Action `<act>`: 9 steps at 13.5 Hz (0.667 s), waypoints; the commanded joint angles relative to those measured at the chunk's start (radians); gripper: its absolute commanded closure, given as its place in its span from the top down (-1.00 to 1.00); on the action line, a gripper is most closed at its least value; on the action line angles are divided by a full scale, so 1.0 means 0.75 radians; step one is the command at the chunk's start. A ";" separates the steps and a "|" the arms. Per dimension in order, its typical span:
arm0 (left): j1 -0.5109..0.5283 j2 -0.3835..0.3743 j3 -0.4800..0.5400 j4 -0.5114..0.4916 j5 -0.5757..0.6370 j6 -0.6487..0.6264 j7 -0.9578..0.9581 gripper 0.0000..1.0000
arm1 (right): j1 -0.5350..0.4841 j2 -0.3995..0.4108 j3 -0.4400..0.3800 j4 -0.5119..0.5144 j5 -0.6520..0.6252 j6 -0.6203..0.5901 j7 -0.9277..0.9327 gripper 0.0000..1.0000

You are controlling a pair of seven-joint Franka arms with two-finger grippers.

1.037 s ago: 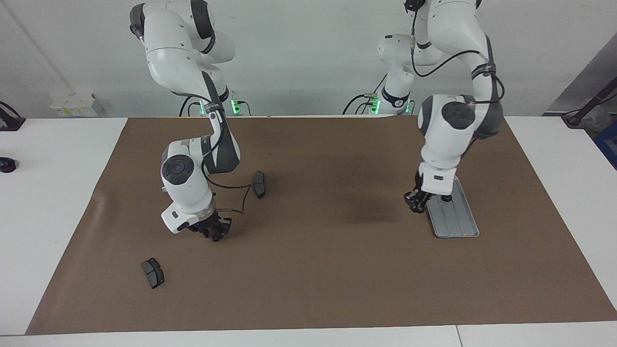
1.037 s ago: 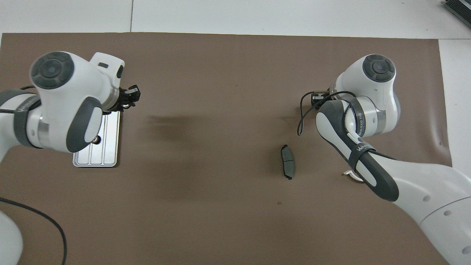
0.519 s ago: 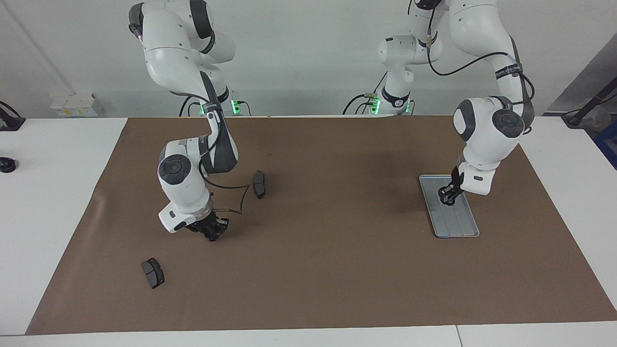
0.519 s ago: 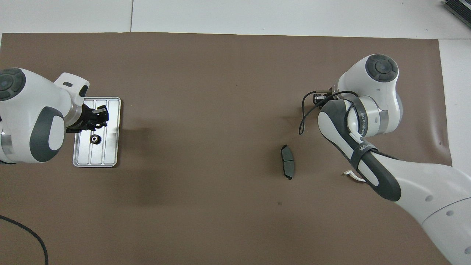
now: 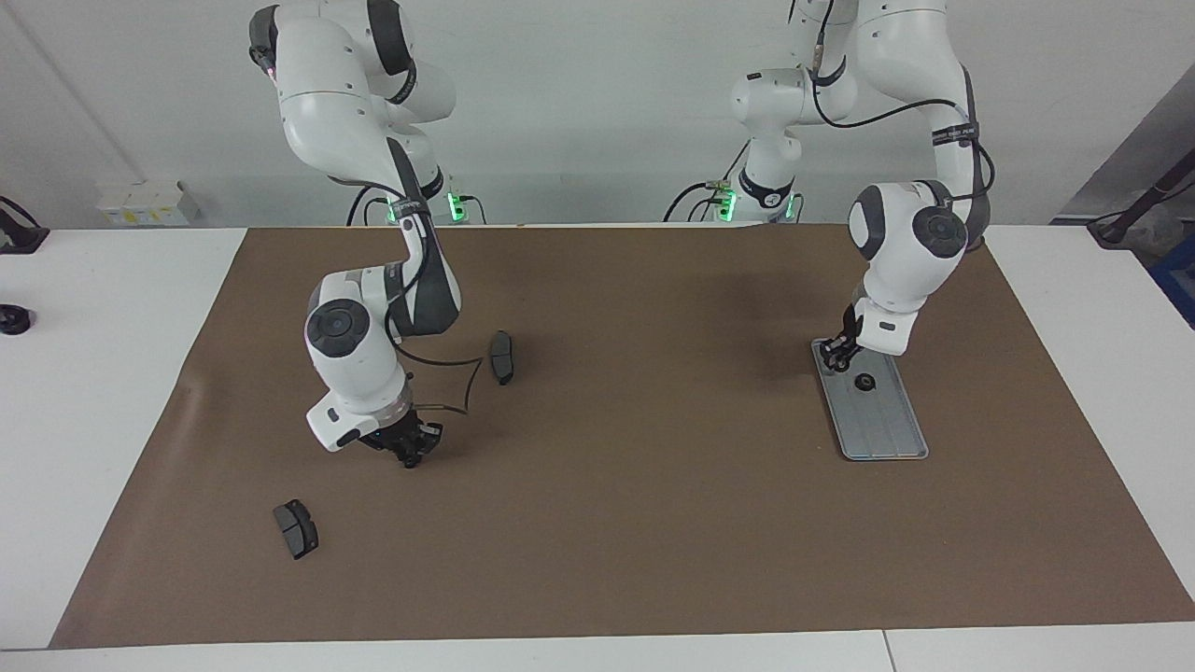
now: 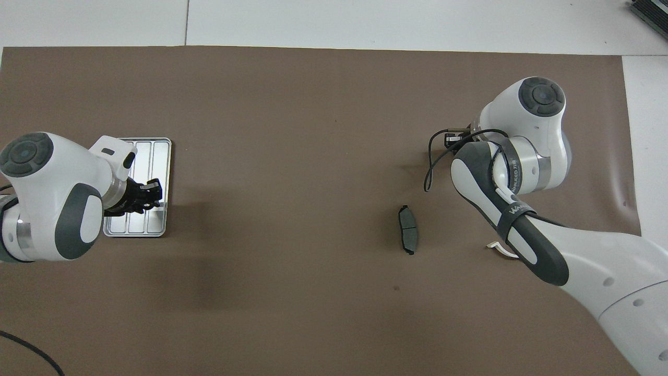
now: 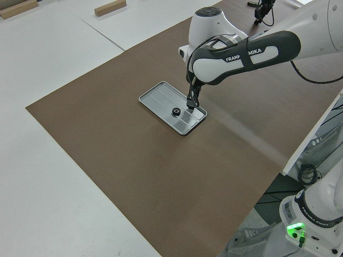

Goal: Pick bearing gear from pile to tray
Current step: 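Grasp the third bearing with the right gripper and carry it to center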

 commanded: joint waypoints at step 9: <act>0.034 -0.074 -0.003 0.107 -0.017 -0.073 0.103 1.00 | 0.459 -0.020 0.031 0.174 0.007 0.068 0.169 -0.96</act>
